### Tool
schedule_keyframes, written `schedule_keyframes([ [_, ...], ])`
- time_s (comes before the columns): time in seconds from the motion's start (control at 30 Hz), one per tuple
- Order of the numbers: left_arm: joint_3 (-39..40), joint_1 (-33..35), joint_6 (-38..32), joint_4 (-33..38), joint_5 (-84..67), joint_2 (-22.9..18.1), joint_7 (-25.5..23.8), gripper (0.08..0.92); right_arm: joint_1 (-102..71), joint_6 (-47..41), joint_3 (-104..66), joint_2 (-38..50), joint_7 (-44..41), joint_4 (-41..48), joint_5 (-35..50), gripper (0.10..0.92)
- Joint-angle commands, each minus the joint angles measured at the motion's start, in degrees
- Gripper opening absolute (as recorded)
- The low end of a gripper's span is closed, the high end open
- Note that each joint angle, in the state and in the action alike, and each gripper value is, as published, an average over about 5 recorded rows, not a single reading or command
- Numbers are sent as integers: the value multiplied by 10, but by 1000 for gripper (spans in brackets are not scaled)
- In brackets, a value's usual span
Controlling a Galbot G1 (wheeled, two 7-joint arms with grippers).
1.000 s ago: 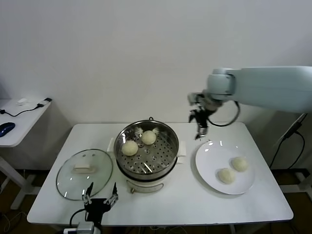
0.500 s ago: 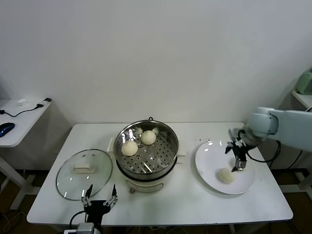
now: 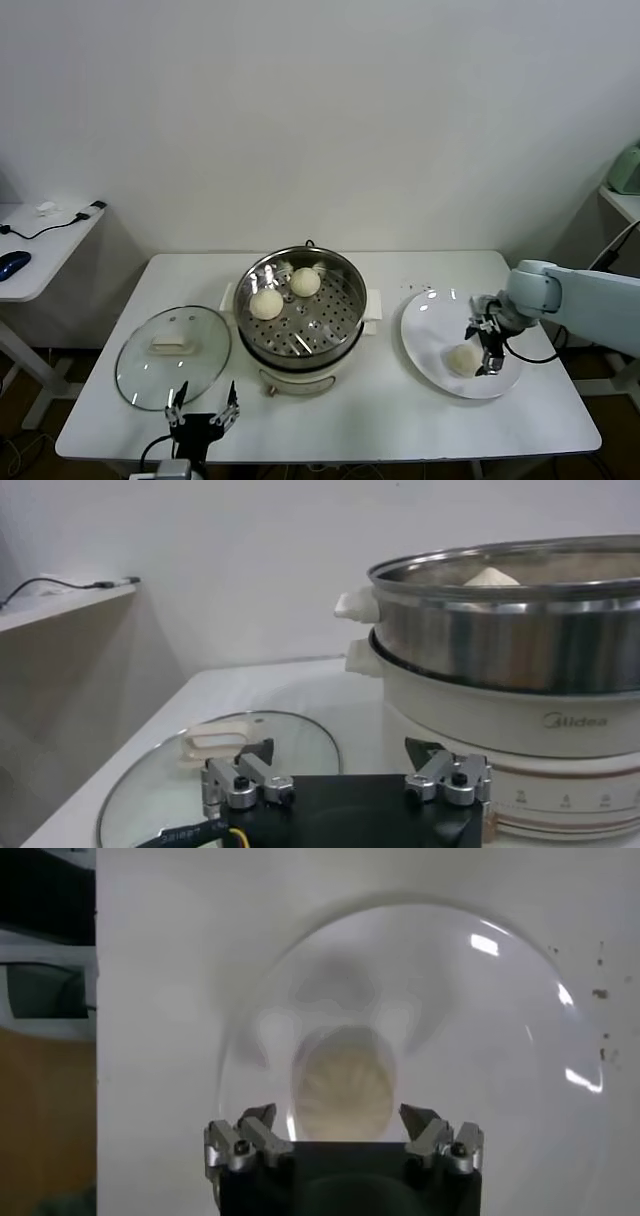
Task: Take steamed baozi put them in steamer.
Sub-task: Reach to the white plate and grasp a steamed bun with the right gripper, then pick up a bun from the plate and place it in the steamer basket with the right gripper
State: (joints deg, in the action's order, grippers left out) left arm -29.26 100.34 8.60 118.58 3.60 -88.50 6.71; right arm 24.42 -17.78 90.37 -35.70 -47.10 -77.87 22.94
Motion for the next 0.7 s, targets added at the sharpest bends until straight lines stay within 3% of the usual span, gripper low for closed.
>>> schedule_keyframes([
  [0.03,1,0,1,1,0,0,0,823,-63,-2,-55,-10,6,33,-19,823],
  [0.17,0,1,1,0,0,0,0,823,-63,-3,-56,-19,6,38,-22,818],
  [0.47,0,2,1,2,1,-2,1,823,-16,6,-37,-15,-16,16,-4,665],
  [0.7,2,3,1,5,2,-2,1,823,169,55,67,-19,-74,-12,-3,646],
])
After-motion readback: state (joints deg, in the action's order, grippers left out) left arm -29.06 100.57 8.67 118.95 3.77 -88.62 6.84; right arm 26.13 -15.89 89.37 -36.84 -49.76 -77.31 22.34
